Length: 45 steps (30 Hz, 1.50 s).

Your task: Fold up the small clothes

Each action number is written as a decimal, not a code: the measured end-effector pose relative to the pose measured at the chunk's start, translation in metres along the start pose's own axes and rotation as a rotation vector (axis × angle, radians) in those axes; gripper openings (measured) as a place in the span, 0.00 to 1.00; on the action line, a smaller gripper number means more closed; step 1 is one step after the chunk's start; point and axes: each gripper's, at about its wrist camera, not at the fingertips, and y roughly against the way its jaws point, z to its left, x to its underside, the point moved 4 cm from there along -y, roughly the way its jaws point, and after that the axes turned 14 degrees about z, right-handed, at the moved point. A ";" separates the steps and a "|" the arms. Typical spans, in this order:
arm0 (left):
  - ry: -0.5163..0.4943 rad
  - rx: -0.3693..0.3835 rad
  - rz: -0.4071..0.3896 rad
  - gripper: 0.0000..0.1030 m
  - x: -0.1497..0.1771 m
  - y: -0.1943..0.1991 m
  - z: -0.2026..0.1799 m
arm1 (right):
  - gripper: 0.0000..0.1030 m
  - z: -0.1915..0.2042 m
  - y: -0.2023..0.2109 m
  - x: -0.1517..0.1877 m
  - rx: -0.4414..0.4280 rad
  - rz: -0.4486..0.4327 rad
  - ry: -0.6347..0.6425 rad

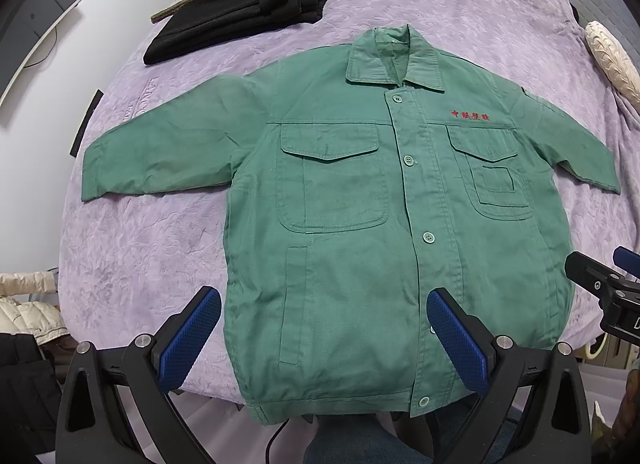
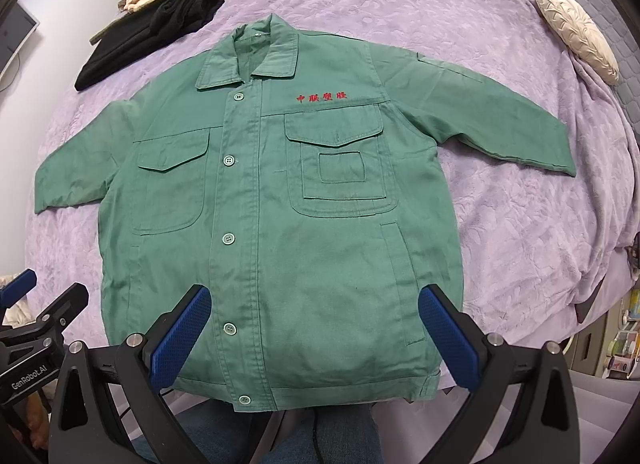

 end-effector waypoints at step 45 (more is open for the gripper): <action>0.000 -0.011 -0.006 1.00 0.006 0.002 0.003 | 1.00 0.004 -0.001 0.006 0.002 0.009 0.001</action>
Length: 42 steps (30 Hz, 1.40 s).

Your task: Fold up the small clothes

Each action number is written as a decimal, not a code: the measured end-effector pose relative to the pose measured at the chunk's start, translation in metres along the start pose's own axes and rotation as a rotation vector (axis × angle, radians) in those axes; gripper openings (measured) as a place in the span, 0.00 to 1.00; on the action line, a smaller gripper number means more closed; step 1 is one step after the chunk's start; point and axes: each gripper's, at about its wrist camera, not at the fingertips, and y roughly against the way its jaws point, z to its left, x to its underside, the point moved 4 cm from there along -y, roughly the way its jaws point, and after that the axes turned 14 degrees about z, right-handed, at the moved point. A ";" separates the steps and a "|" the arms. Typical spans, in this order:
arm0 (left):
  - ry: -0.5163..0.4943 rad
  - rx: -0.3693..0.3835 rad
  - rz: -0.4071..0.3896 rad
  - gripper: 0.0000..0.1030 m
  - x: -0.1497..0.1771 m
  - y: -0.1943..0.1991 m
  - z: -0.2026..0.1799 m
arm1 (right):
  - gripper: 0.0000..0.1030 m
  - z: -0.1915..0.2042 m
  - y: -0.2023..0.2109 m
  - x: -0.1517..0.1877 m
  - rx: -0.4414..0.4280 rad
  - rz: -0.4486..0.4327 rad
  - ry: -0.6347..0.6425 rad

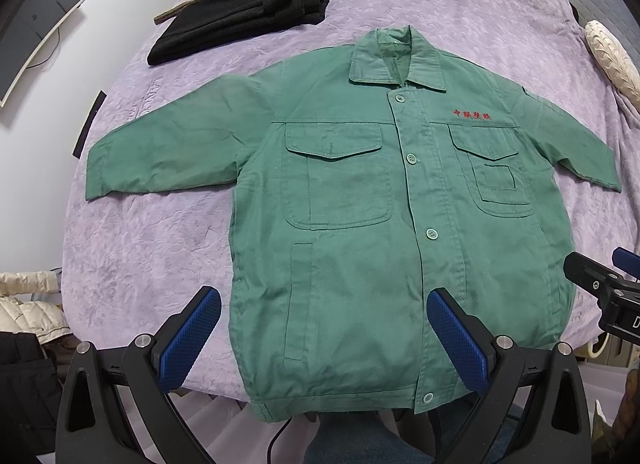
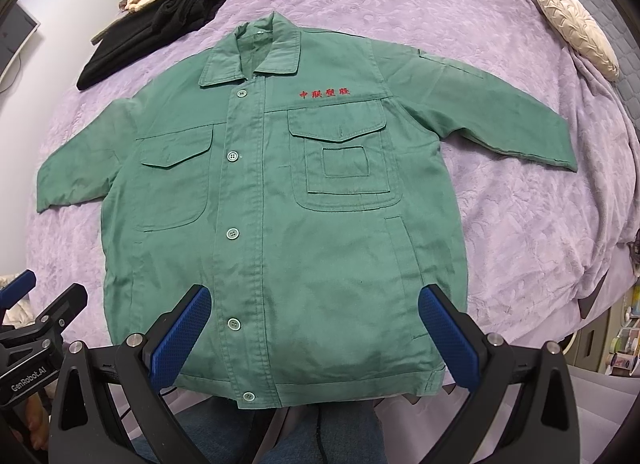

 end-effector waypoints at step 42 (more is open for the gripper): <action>0.498 0.163 -0.059 1.00 -0.052 -0.083 0.183 | 1.00 0.055 -0.055 -0.065 -0.256 0.105 0.102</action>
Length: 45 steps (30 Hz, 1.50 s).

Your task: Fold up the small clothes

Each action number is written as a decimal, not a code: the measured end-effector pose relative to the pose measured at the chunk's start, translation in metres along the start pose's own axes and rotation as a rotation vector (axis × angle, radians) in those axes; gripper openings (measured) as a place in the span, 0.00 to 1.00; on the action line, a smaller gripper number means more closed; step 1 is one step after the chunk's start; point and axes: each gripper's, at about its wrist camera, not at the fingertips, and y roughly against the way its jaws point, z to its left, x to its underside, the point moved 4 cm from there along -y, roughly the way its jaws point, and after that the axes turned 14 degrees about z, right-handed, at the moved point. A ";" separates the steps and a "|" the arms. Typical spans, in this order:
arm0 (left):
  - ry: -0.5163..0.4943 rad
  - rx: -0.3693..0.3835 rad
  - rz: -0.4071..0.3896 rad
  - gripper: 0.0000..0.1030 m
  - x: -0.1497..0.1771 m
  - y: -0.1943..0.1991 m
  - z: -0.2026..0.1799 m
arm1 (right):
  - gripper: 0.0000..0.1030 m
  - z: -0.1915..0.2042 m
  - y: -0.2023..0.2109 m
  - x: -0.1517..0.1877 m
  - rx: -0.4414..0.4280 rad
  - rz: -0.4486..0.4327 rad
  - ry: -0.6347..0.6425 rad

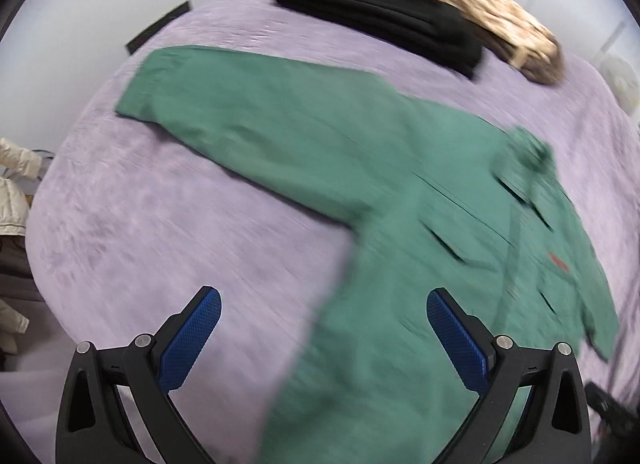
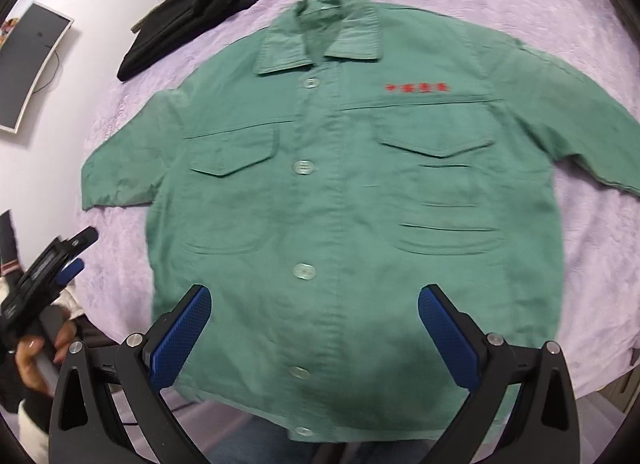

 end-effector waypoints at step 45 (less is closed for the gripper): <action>-0.751 0.220 -0.103 0.03 0.001 -0.085 -0.320 | 1.00 -0.120 -0.040 0.005 -0.019 0.007 -0.350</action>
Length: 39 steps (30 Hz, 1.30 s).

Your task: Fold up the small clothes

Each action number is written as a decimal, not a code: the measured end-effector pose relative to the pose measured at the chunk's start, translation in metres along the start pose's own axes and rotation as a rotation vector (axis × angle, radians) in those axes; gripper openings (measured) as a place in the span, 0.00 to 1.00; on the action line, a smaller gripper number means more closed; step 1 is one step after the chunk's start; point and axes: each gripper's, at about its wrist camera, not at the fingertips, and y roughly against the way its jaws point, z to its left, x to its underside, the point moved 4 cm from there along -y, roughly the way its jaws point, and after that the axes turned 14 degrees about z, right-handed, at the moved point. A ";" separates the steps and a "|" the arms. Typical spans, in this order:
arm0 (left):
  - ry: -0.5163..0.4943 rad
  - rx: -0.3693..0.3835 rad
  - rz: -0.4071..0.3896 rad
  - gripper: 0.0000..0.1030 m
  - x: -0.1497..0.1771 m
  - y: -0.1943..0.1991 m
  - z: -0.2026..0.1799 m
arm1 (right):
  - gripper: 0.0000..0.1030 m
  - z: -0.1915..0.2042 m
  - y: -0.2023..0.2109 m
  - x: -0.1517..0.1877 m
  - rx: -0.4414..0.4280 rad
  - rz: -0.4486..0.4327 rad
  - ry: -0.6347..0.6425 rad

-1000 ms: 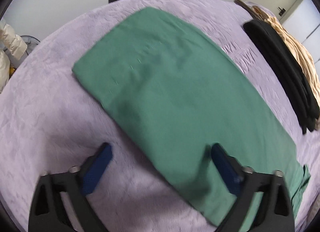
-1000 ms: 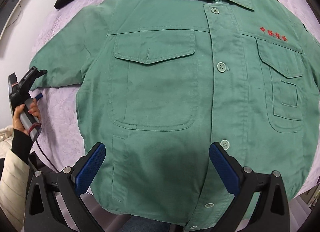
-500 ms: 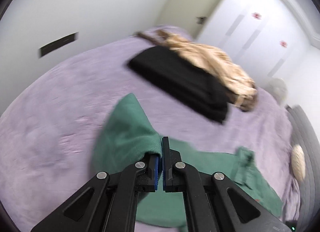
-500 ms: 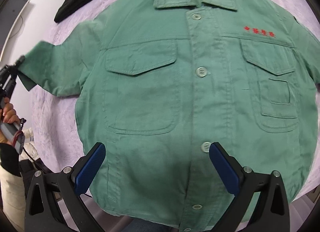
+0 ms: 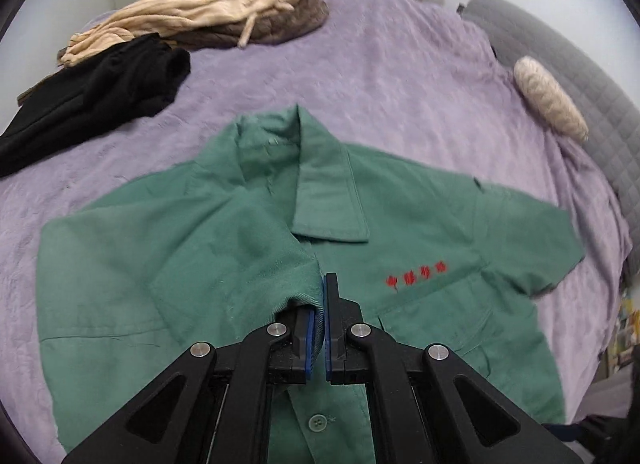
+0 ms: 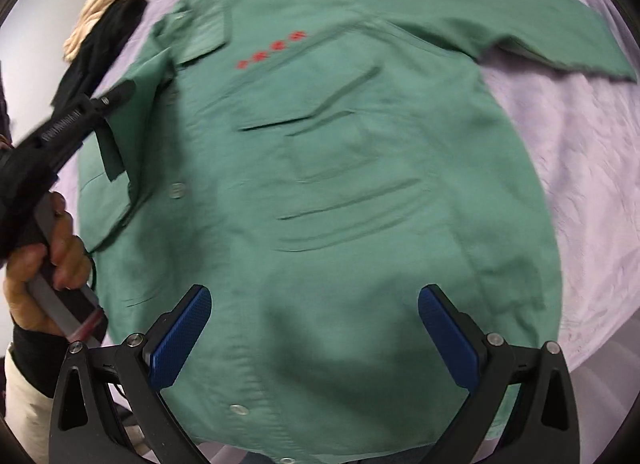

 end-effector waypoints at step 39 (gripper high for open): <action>0.601 -0.319 0.074 0.95 0.155 0.029 0.264 | 0.36 0.078 -0.007 -0.167 -0.025 -0.237 0.056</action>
